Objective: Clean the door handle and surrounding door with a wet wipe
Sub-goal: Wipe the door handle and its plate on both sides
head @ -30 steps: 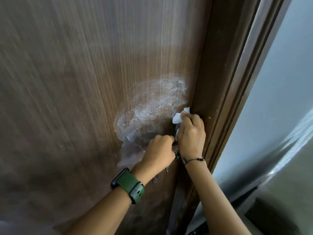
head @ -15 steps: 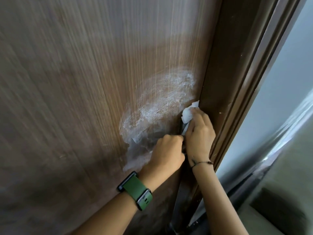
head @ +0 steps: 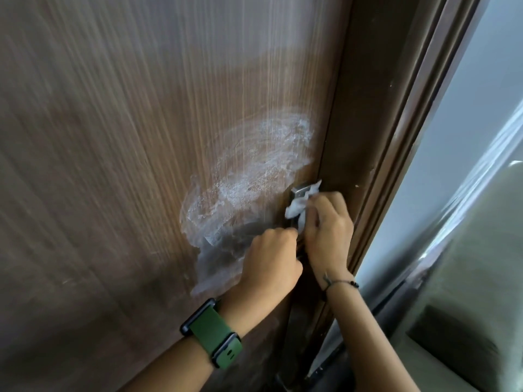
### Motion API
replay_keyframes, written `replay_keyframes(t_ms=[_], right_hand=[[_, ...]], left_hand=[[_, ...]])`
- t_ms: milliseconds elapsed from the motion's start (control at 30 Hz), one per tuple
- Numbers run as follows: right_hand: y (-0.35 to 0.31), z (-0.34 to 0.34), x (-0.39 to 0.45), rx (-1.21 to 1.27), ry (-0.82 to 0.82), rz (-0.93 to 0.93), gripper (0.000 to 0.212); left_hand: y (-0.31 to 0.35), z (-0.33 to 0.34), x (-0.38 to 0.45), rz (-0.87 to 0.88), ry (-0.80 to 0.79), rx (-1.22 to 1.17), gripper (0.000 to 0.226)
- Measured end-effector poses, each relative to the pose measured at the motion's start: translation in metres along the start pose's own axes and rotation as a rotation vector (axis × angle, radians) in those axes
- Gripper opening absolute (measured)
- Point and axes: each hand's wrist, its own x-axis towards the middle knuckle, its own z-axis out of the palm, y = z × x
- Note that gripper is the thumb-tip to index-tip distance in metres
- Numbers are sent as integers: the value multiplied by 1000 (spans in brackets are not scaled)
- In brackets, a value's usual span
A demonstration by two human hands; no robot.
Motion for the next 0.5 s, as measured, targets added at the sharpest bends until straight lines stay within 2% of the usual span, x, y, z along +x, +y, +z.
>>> replay_keyframes(t_ms=[67, 167, 300, 400, 433, 500], right_hand=[[-4, 3, 8, 6, 33, -4, 12], [-7, 4, 3, -49, 8, -106, 10], [-4, 2, 22, -57, 51, -57, 13], [-2, -3, 7, -88, -79, -175, 17], [-1, -5, 2, -88, -111, -151, 16], [1, -4, 9, -58, -75, 14, 12]], left_hand=[[1, -2, 1, -2, 10, 4, 8], [-1, -1, -1, 10, 11, -25, 9], [-1, -1, 0, 8, 15, -33, 18], [0, -1, -1, 8, 23, -26, 14], [-1, 0, -2, 21, 31, -35, 13], [-1, 1, -3, 35, 41, -45, 14]])
